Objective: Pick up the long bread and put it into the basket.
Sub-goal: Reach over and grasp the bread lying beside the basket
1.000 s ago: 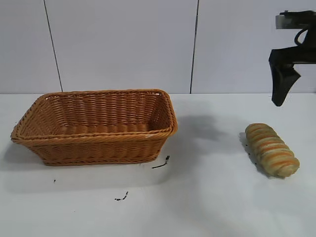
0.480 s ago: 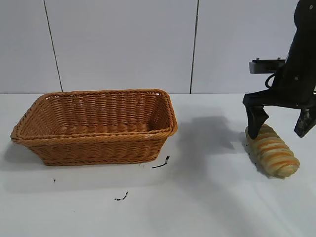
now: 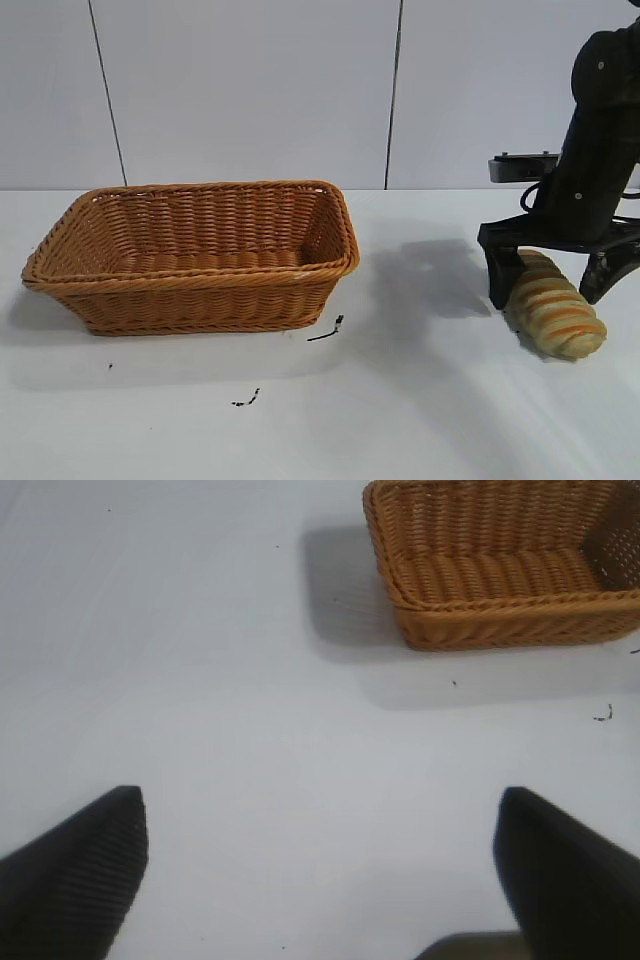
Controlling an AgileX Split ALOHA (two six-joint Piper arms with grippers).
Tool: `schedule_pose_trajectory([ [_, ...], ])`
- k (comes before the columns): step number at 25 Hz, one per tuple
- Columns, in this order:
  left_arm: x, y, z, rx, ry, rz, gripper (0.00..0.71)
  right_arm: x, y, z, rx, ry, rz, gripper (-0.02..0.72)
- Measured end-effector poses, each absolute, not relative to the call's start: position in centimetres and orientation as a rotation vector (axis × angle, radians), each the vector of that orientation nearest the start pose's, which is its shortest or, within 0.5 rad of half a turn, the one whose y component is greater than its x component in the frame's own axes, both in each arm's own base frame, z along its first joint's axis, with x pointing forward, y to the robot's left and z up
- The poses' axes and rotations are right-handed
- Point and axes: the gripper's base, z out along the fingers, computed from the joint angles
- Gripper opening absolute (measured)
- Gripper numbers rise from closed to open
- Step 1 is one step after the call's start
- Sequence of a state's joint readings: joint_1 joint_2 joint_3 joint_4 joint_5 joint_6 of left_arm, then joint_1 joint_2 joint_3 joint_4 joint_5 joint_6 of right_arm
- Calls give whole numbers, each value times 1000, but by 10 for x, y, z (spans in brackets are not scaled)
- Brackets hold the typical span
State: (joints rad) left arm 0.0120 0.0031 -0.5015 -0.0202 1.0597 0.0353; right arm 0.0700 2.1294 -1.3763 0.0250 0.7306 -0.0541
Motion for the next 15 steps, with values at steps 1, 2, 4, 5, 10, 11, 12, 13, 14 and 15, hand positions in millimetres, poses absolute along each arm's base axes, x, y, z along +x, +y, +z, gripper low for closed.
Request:
schedule_pose_trajectory([
  [1,-5,-2,278,25,2045,5,693,407,30,115,-161,2967,27,625],
  [2,-5,-2,278,25,2045,5,693,407,30,115,-161,2974,27,568],
  [4,-5,-2,278,25,2045,5,693,406,30,114,-162,2986,27,403],
  [5,-5,-2,278,25,2045,5,693,406,30,114,-163,2986,26,339],
  [10,-5,-2,278,25,2045,5,693,406,30,115,-164,2985,25,162],
  [11,-5,-2,278,25,2045,5,693,406,30,116,-166,2981,23,154],
  [12,-5,-2,278,25,2045,5,693,406,29,119,-169,2978,19,150],
  [13,-5,-2,278,25,2045,5,693,405,29,122,-172,2972,16,148],
  [14,-5,-2,278,25,2045,5,693,406,29,128,-173,2964,15,147],
  [15,-5,-2,278,25,2045,5,693,406,29,135,-175,2961,12,144],
])
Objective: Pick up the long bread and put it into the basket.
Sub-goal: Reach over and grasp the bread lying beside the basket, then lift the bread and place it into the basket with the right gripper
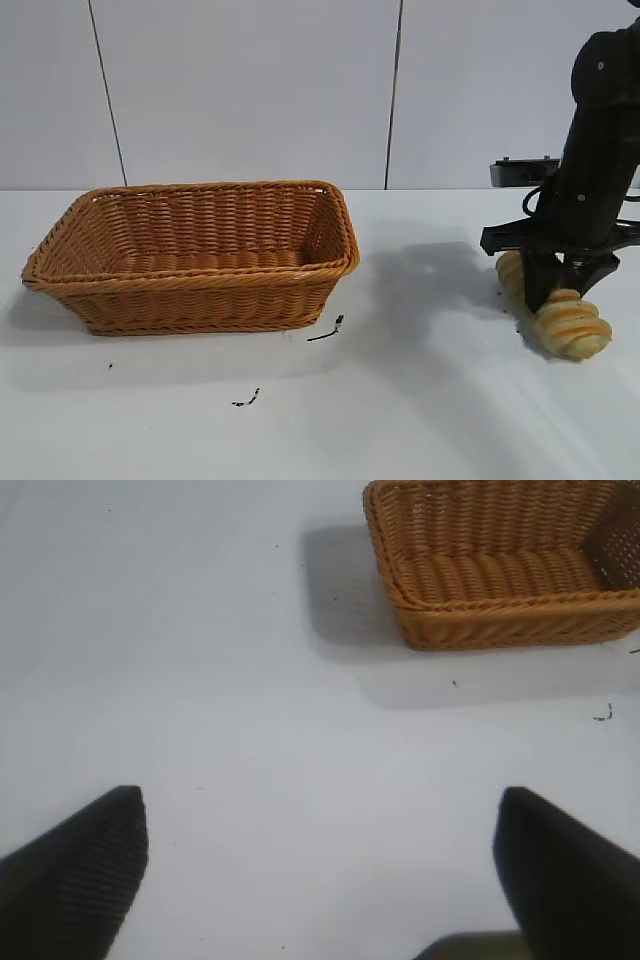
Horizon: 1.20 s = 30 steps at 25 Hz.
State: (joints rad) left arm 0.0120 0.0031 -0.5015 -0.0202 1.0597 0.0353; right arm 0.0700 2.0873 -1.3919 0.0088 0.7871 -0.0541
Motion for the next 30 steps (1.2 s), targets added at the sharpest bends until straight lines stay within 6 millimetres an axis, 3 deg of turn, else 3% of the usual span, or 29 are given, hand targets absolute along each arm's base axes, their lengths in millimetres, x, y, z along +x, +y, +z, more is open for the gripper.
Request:
schedule_pose_trajectory([
  [10,-5,-2,278,25,2045,5,693,420,31,245,-173,2910,29,140],
  [18,-5,-2,278,25,2045,5,693,433,57,304,-245,2754,45,134],
  [23,-5,-2,278,25,2045,5,693,444,91,316,-347,2671,67,132],
  [30,-5,-2,278,25,2045,5,693,443,174,311,-609,2587,115,132],
])
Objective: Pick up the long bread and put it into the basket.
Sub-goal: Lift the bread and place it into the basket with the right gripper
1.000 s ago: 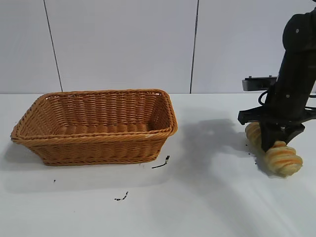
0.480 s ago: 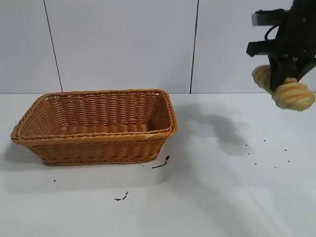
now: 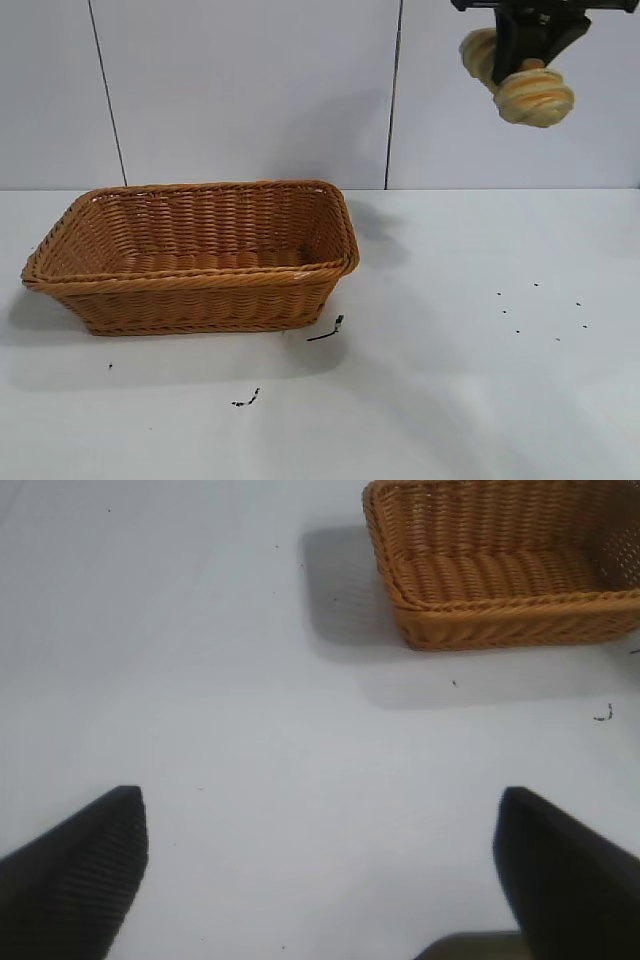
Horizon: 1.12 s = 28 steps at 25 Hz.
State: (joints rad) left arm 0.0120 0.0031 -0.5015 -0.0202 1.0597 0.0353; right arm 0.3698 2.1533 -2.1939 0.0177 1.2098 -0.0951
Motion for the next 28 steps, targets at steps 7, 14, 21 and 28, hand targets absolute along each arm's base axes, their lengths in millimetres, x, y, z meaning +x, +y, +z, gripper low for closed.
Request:
schedule_pose_trajectory([
  [7,-5,-2,278,25,2045,5,693,425,253,298,-900,2490,163,132],
  [14,-5,-2,278,25,2045,5,693,410,296,272,-1382,2296,138,132],
  [21,-5,-2,278,25,2045,5,693,416,318,249,-1834,1840,-4,132],
  [28,-5,-2,278,25,2045,5,693,423,335,219,-1904,1685,2,132],
])
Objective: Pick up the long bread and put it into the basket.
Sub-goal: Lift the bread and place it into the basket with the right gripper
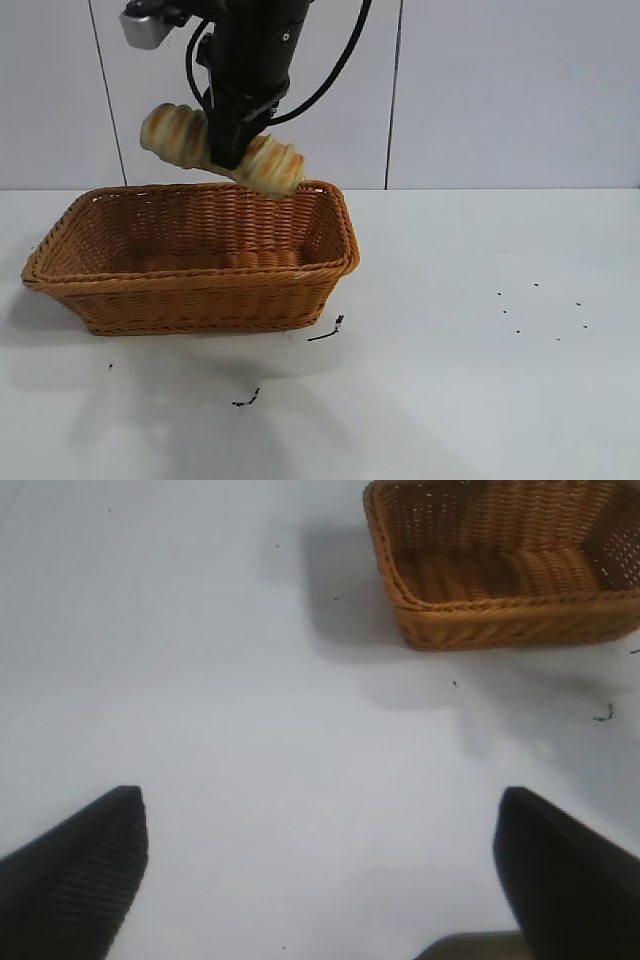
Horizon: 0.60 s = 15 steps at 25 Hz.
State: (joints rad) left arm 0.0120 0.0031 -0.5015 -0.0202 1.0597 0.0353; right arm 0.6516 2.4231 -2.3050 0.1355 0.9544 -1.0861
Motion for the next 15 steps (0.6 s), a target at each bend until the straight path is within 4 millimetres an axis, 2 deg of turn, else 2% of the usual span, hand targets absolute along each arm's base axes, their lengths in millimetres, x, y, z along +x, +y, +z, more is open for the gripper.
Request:
schedule_pose_trajectory([
  [7,-5,-2,278,25,2045,5,693,432,344,164,-1914,1722,30,132],
  [11,-5,-2,278,25,2045,5,693,433,344,150,-1934,1743,38,156],
  [13,-5,-2,278,25,2045,5,693,433,343,150,-1924,1750,51,241],
  [15,-5,-2,278,25,2045,5,693,435,341,150,-1905,1763,77,393],
])
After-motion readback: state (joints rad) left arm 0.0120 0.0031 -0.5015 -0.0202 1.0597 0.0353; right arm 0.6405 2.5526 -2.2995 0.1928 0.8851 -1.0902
